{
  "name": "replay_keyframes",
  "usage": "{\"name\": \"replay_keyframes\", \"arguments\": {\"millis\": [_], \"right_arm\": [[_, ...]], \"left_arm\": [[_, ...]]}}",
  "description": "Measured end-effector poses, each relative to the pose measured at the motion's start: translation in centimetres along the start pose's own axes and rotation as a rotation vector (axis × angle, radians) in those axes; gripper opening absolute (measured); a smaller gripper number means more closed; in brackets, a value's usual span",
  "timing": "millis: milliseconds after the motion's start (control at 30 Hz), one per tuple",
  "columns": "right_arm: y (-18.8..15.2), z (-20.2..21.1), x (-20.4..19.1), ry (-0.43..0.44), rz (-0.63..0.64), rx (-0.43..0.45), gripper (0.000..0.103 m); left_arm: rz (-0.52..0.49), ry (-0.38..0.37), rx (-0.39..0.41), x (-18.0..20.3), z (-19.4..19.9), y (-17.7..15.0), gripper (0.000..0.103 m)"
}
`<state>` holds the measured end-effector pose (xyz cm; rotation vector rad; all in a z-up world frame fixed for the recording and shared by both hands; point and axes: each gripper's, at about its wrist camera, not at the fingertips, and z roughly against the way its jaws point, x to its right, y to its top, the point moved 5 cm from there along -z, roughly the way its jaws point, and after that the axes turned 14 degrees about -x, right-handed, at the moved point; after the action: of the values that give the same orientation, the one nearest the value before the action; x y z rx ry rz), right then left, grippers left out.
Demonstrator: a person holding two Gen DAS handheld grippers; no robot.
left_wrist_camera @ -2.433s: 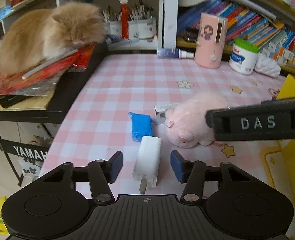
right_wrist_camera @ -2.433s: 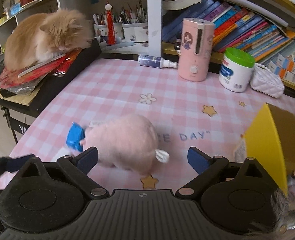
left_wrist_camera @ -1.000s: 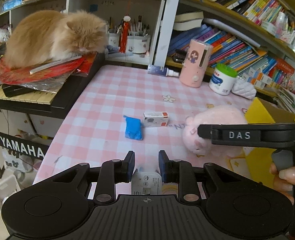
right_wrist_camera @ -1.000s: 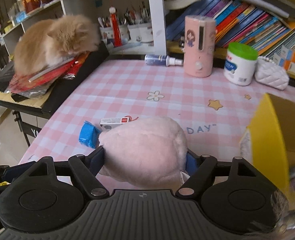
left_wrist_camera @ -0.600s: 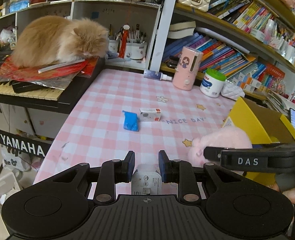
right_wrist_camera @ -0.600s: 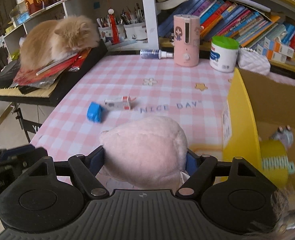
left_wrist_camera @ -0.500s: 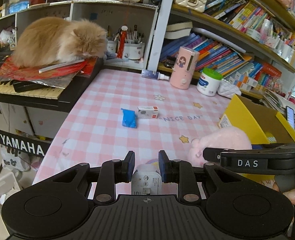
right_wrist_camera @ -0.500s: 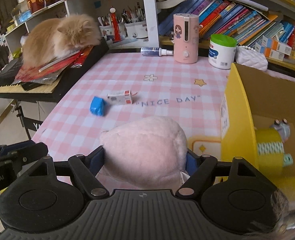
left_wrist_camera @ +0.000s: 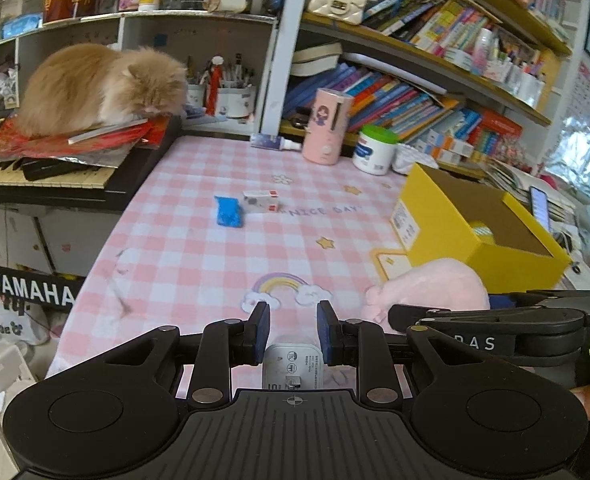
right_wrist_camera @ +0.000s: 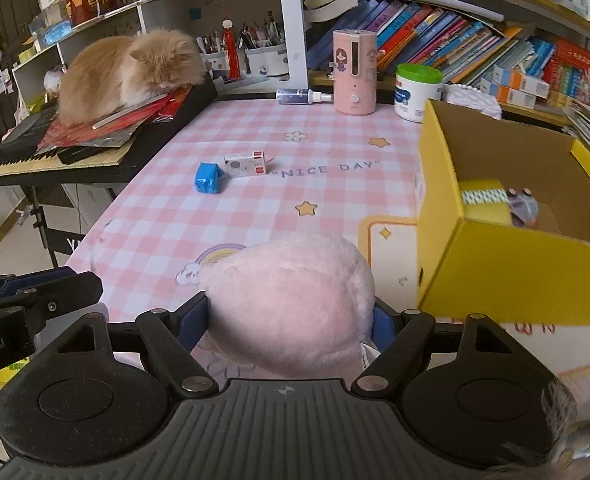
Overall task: Organize objects
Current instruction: 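Carry the pig and charger with both grippers toward the yellow box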
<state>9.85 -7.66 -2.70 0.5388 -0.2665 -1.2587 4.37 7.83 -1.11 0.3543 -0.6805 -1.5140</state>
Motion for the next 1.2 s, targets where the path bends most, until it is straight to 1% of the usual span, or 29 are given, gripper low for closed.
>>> {"name": "replay_keyframes", "arguments": {"millis": [267,467,967,1200], "right_arm": [[-3.8,2.1,0.8,-0.027,-0.057,0.005,0.078],[-6.4,3.5,2.3,-0.054,-0.122,0.009,0.078],[-10.7,6.7,7.7,-0.166,-0.296,0.014,0.077],[-12.0,7.7,9.9,-0.203,-0.357,0.017,0.077]], "left_arm": [[-0.065,-0.043,-0.018,2.3,0.9,-2.0,0.024],[-0.124,-0.084,-0.023,4.4,1.2,-2.7,0.024],[-0.276,-0.218,-0.061,11.2,-0.1,-3.2,0.024],[-0.318,-0.252,-0.073,13.5,-0.8,-3.1,0.024]]}}
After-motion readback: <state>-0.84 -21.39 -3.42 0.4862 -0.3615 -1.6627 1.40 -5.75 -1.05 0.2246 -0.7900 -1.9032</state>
